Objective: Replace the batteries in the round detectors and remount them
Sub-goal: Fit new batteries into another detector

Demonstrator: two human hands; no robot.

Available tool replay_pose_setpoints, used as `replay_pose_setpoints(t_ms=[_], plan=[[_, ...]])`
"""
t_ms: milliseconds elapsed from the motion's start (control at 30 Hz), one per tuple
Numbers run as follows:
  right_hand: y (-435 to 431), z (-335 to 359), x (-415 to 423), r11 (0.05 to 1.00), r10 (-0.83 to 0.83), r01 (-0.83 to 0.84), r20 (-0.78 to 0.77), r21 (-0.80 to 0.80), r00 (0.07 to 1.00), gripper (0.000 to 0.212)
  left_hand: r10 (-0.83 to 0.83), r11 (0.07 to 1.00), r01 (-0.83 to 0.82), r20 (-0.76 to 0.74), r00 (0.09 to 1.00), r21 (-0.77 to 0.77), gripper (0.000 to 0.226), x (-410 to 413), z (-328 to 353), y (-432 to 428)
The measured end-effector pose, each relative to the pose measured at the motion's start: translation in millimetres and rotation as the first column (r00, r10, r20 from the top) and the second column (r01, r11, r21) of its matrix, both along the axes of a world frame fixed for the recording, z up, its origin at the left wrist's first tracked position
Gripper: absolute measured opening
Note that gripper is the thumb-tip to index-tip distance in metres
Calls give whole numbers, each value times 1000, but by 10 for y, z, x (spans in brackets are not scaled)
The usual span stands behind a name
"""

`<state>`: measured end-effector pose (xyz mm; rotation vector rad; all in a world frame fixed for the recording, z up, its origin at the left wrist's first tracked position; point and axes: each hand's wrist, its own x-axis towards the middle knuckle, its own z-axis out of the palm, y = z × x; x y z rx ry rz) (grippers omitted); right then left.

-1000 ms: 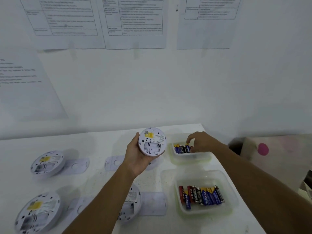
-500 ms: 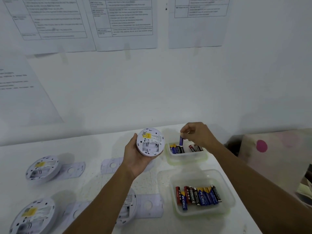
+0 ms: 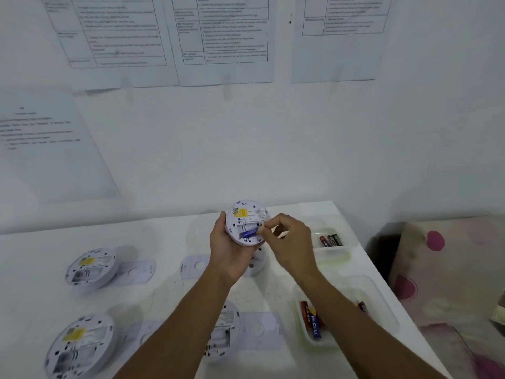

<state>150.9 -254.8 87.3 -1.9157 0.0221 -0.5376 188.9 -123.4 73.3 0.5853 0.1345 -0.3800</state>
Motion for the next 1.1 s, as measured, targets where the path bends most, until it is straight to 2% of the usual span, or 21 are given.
replay_pose_setpoints(t_ms=[100,167,300,433,500,567,667,733,800,867,933,1000,1100], plan=[[108,-120,-31,985,-110,120,80,-127,991,2,22,999,-22,6,1000,34,57,1,-31,13],[133,-171,-57,942,-127,163,139,-292,982,11,32,999,-32,13,999,29,56,-9,-39,32],[103,-198,-132,779,-26,200,289,-594,957,44,26,999,-25,18,999,-43,53,-5,-53,71],[39,-260,-135,643,36,206,297,-737,954,55,-3,999,3,15,1000,-54,57,61,-52,97],[-15,-299,-97,619,63,162,254,-768,965,56,-28,999,28,7,1000,-34,59,85,-63,105],[-95,-279,-21,668,125,50,178,-742,976,54,-37,998,37,8,999,-43,58,93,-96,123],[-303,-82,138,887,173,-144,26,-439,985,43,-47,997,48,21,999,-57,51,98,-129,149],[-557,38,300,956,60,-71,-48,-286,997,32,-63,996,64,31,998,-65,50,101,-109,159],[-848,76,458,932,-63,-27,-234,-363,970,23,-68,995,70,29,997,-68,50,114,-95,176],[-1047,35,568,849,-101,-158,-447,-505,889,15,-73,994,75,21,997,-74,50,122,-95,187],[-1089,-21,625,793,-68,-314,-588,-522,806,21,-74,994,75,18,997,-74,50,116,-100,190],[-1053,-70,651,770,-33,-385,-634,-509,773,28,-70,995,71,14,997,-69,49,118,-115,188],[-1018,-145,681,771,-24,-386,-629,-507,777,28,-59,996,59,7,998,-68,50,131,-124,192]])
